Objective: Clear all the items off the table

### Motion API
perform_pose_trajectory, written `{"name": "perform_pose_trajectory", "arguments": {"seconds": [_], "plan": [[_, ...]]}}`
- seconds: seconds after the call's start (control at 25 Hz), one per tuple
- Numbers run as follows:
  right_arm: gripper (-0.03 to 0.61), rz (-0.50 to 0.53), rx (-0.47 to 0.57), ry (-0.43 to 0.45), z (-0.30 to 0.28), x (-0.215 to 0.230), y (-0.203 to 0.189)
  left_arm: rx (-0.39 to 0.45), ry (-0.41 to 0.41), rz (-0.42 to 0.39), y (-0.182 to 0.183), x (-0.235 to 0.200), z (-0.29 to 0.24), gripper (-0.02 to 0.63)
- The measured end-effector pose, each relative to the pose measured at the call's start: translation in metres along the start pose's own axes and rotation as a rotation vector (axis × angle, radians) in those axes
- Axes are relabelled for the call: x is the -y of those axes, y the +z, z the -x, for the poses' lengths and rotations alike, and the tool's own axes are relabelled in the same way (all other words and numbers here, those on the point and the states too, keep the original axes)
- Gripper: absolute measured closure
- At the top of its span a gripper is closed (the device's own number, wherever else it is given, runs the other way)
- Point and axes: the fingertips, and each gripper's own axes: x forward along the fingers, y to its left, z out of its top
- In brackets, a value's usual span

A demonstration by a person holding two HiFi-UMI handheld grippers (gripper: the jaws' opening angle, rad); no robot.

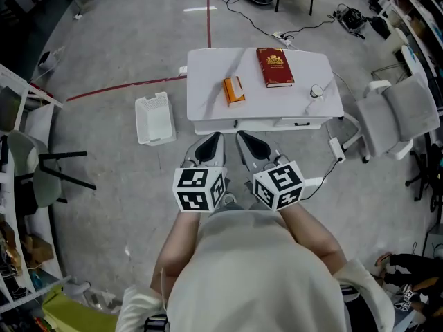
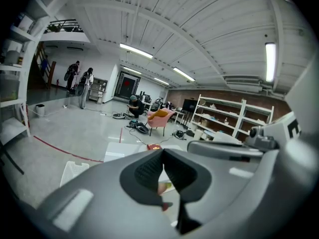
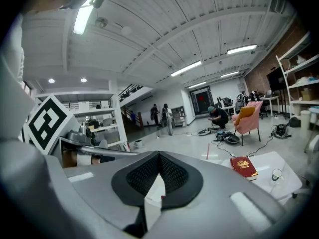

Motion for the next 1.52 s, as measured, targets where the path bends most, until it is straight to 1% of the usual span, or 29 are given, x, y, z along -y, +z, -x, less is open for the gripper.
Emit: {"name": "perform_pose_trajectory", "arguments": {"seconds": [0.36, 0.6, 1.0, 1.52], "plan": [[0.580, 0.002, -0.012, -0.007, -0.008, -0.002, -0.001, -0.006, 0.001, 0.007, 0.003, -0.011, -0.002, 0.604], [0.580, -0.001, -0.018, -0.003, -0.017, 0.007, 0.000, -0.008, 0.007, 0.011, 0.006, -0.016, -0.012, 0.604], [0.580, 0.003, -0.014, 0.019, -0.054, 0.043, 0.013, -0.004, 0.031, 0.023, 0.024, -0.031, -0.055, 0.604], [0.581, -0.009, -0.036, 0.031, -0.107, 0.095, 0.034, -0.025, 0.043, 0.043, 0.050, -0.049, -0.121, 0.604]]}}
